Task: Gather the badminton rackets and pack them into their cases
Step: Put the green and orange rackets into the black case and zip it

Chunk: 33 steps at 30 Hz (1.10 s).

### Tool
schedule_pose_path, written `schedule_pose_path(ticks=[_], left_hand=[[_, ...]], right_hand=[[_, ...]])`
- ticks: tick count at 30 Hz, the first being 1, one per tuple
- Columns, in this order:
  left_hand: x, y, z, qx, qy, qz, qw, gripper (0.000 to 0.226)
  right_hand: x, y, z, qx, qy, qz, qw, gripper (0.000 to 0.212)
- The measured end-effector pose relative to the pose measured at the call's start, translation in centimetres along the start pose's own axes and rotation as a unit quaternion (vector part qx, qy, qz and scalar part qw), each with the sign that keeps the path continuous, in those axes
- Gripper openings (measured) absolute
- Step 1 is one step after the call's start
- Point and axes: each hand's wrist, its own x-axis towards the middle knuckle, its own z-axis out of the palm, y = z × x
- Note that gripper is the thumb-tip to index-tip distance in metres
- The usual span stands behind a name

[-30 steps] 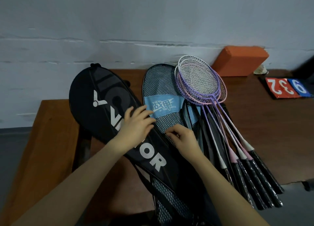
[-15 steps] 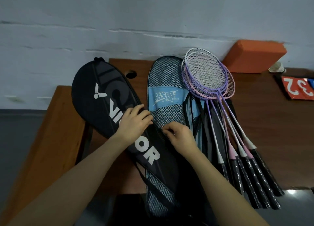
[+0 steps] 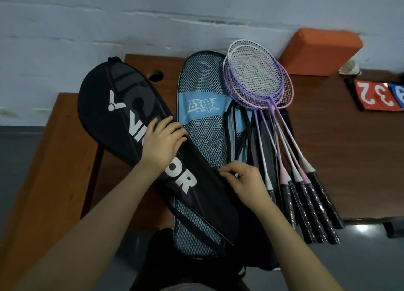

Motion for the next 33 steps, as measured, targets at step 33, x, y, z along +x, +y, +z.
schedule_pose_path(ticks=[33], left_hand=[[-2.7, 4.3, -3.7, -0.191, 0.053, -0.193, 0.961, 0.02]], right_hand=[[-5.2, -1.7, -9.3, 0.163, -0.039, -0.01, 0.986, 0.016]])
